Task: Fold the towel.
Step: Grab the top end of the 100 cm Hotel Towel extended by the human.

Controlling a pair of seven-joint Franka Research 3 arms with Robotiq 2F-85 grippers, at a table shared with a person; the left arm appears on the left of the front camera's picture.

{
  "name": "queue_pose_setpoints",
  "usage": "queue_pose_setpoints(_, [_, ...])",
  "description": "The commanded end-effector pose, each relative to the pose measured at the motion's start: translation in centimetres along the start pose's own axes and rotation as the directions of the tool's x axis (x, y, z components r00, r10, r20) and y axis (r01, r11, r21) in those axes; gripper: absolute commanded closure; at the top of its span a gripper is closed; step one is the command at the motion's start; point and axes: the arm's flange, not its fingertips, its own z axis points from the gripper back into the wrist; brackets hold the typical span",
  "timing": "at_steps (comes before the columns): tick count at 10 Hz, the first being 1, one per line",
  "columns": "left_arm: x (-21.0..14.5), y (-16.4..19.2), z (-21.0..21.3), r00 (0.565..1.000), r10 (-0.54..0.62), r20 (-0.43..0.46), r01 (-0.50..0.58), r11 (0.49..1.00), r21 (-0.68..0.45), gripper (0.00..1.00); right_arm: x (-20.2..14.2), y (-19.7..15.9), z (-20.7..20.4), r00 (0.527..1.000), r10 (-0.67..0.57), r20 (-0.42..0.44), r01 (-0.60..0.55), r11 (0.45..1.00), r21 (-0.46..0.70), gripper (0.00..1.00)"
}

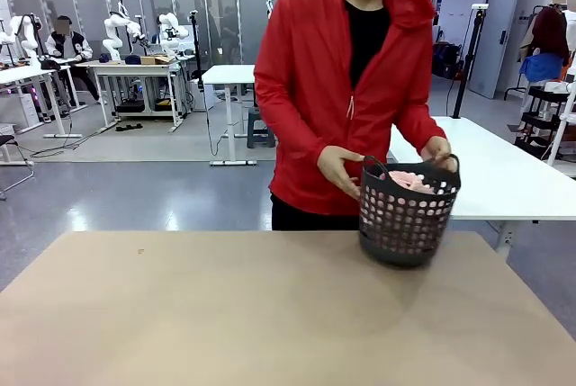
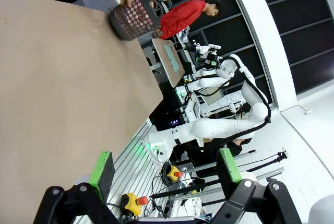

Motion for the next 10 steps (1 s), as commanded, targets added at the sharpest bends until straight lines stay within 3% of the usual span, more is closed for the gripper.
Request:
queue_pose_setpoints(1, [-0.13, -0.29, 0.13, 1.0, -0.017, -0.004, 0.017, 1.0, -0.015, 0.0, -0.01, 0.06, -0.05, 1.0, 0.017, 0.012, -0.017, 1.0, 0.015, 0.0])
queue_pose_setpoints(10, [-0.13, -0.29, 0.13, 1.0, -0.017, -0.004, 0.017, 1.0, -0.015, 0.0, -0.01, 0.06, -0.05, 1.0, 0.017, 0.012, -0.017, 1.0, 0.015, 0.0])
